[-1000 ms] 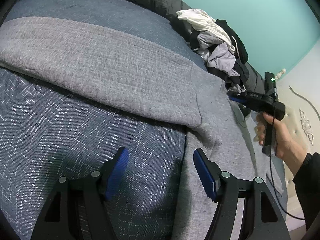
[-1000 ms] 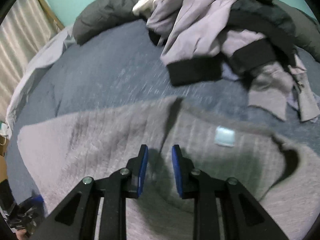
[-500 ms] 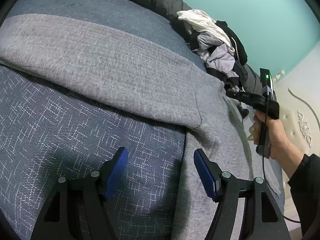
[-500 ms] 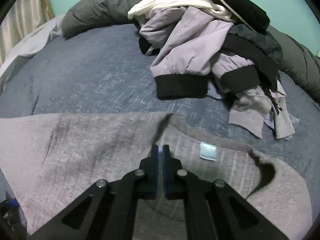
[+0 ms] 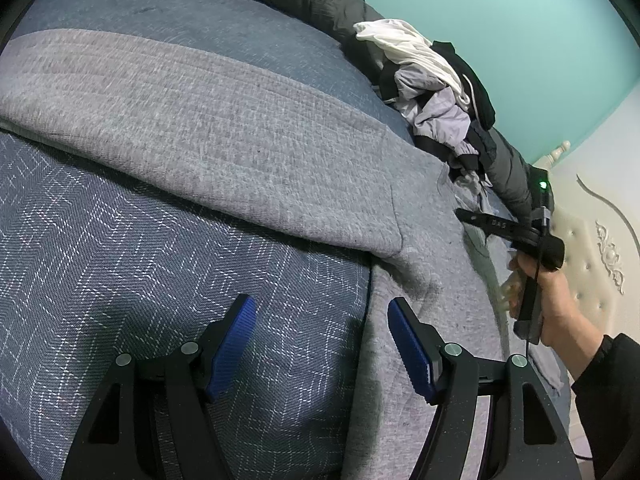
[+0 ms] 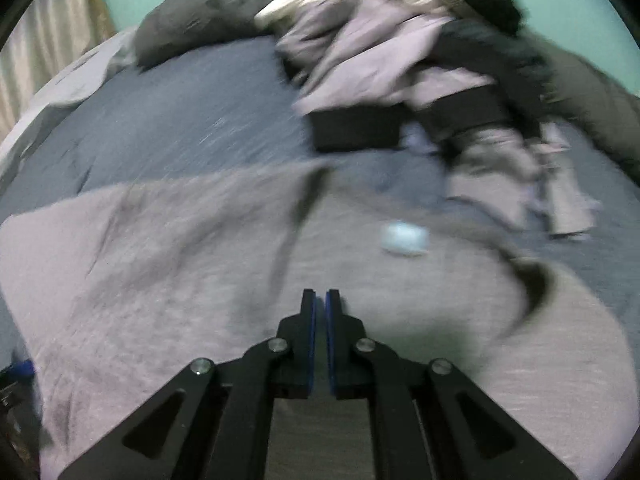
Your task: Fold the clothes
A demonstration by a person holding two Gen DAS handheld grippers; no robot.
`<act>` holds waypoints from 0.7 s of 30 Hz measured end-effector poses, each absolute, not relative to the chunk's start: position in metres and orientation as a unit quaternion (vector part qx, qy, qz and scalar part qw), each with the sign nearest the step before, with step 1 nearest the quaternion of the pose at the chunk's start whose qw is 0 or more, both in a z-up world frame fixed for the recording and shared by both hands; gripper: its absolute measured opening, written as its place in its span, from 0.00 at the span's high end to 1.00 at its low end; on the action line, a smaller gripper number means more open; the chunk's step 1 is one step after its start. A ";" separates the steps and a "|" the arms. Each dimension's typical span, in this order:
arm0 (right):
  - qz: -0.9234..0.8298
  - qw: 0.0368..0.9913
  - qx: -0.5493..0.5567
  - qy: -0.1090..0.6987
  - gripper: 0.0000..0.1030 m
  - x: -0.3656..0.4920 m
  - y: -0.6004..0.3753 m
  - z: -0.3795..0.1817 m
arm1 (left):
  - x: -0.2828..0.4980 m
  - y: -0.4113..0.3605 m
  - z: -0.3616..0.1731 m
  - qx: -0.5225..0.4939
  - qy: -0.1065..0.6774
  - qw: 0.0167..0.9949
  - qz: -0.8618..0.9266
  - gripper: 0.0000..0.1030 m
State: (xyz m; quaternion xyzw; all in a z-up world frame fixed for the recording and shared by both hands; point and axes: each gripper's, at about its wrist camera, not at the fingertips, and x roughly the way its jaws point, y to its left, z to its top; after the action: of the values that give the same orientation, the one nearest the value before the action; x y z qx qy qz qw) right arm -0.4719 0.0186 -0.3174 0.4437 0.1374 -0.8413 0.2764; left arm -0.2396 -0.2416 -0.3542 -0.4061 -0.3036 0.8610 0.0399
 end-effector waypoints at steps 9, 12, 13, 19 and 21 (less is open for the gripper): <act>-0.876 0.165 0.449 0.061 0.81 -0.510 0.110 -0.293 | -0.240 -0.242 -0.355 -0.406 -0.304 0.039 0.861 0.29; -0.865 0.169 0.470 0.052 0.63 -0.513 0.116 -0.303 | -0.240 -0.241 -0.355 -0.406 -0.303 0.038 0.861 0.29; -0.861 0.169 0.476 0.051 0.63 -0.515 0.114 -0.308 | -0.240 -0.241 -0.355 -0.406 -0.303 0.038 0.862 0.29; -0.857 0.156 0.488 0.050 0.70 -0.520 0.109 -0.328 | -0.241 -0.241 -0.355 -0.406 -0.302 0.039 0.862 0.29; -0.859 0.160 0.484 0.050 0.72 -0.523 0.107 -0.331 | -0.241 -0.241 -0.355 -0.406 -0.302 0.039 0.862 0.28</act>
State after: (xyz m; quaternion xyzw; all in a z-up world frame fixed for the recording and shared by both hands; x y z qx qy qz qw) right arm -0.5226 0.1070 -0.3312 0.4842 0.0499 -0.8587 0.1600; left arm -0.2411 -0.2410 -0.3554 -0.4060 -0.3023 0.8615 0.0392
